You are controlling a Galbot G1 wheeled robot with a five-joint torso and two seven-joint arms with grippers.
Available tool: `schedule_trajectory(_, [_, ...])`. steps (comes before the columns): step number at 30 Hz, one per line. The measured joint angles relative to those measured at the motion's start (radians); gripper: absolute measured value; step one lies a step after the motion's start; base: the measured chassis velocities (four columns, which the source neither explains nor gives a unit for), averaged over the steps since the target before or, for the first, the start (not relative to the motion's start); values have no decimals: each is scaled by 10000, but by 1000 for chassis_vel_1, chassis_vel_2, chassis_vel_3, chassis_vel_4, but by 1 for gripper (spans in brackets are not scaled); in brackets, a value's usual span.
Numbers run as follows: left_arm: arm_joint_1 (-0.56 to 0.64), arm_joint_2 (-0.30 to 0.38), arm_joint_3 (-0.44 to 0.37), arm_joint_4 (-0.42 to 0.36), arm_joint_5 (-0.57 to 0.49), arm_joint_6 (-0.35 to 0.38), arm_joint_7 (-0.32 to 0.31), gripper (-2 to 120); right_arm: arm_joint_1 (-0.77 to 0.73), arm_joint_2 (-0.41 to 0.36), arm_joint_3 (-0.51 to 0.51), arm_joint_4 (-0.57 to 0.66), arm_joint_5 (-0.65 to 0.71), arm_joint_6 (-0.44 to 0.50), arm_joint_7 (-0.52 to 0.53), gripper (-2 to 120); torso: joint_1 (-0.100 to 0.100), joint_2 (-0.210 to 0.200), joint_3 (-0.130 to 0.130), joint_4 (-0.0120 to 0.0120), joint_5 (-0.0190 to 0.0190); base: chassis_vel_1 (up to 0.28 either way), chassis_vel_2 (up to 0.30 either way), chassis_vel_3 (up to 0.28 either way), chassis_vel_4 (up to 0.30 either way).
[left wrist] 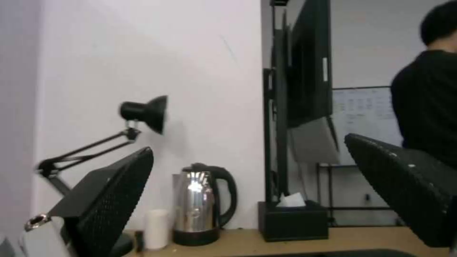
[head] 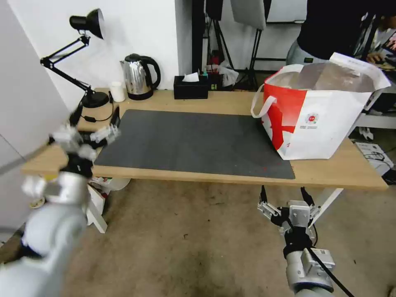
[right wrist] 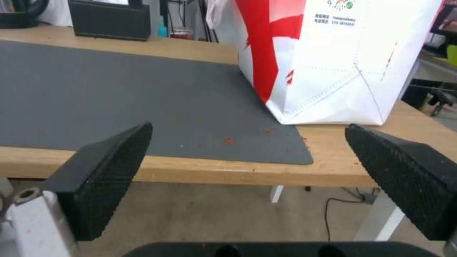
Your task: Pick up the trash from the table and place it into the takeout bag.
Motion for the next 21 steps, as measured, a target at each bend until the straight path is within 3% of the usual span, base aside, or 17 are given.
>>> schedule_trajectory(1, [0,0,0,0,0,0,0,100,0,0,0,0,0,0,0,100,0,0,0,0,0,0,0,0,0])
schedule_trajectory(4, [983,-1155,75,-453,1136,-232,134,100,0,0,0,0,0,0,0,100,0,0,0,3,-5,0,0,0,0])
schedule_trajectory(9, [1940,-1850,145,-585,2287,-573,184,100,0,-1,0,0,0,0,0,100,0,0,0,2,-8,0,0,0,0])
schedule_trajectory(16, [2646,-2262,392,-365,2743,-906,397,100,0,0,0,0,-1,0,1,100,0,0,0,2,-8,0,0,0,0])
schedule_trajectory(21, [2921,-2481,589,192,3221,-1274,549,100,0,-1,0,1,0,0,0,100,0,-1,2,2,-11,0,0,0,0])
